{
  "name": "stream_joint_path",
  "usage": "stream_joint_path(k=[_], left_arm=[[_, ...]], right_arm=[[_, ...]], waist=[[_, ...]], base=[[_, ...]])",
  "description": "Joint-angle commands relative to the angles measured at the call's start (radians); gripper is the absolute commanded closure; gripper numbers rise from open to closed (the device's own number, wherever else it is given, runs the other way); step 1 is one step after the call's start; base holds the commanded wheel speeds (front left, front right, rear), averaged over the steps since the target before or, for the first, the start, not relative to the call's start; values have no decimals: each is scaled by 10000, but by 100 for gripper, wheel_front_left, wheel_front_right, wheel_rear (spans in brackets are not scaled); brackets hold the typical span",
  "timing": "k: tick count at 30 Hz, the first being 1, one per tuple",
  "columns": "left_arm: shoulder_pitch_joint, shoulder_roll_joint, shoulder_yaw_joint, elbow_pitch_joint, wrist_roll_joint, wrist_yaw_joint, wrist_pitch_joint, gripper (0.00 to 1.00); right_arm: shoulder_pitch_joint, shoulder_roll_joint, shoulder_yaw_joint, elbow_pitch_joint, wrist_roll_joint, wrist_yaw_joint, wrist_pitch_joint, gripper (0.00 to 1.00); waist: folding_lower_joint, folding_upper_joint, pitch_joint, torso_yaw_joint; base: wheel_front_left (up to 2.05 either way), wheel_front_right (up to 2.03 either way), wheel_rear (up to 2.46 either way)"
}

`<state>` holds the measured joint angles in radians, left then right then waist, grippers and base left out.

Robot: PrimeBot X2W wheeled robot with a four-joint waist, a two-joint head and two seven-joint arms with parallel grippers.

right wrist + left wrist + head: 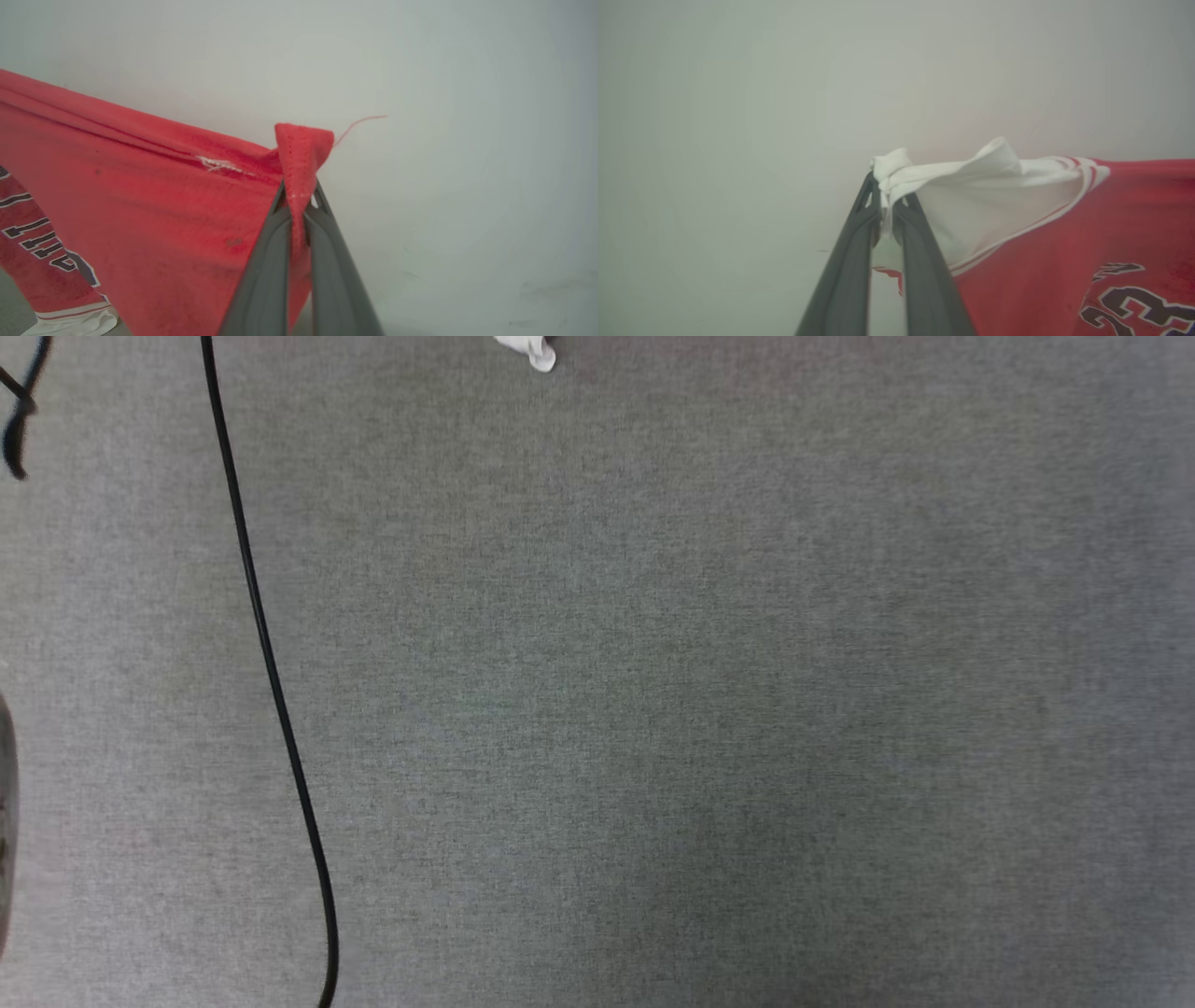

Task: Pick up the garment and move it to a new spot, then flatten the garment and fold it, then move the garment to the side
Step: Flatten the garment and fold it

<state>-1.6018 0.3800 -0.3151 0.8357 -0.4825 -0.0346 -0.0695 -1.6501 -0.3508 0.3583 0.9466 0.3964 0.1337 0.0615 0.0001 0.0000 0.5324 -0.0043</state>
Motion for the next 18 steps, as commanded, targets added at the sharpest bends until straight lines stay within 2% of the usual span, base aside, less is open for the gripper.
stream_joint_path(k=[1, 9, 14, 18], left_arm=[[149, 114, 136, 274, -107, 22, -142, 100], [757, -404, 265, 1601, -726, -447, -606, 100], [1704, -740, 286, 2228, -1189, -768, -949, 100], [2982, -827, 94, 2433, -1353, -906, -1406, 100]], right_arm=[[60, -117, -7, 242, 35, -56, -58, 100], [660, 224, 704, 655, 458, -47, -260, 100], [1743, 16, 1427, 499, 816, -44, -657, 100], [3095, -156, 1832, 288, 1190, -44, -1196, 100]], waist=[[-1, 0, 310, 112], [-1, 0, 835, 316], [-1, 0, 683, 467], [-1, 0, 142, 500]], base=[[0, 0, 0], [0, 0, 0], [0, 0, 0], [0, 0, 0]])
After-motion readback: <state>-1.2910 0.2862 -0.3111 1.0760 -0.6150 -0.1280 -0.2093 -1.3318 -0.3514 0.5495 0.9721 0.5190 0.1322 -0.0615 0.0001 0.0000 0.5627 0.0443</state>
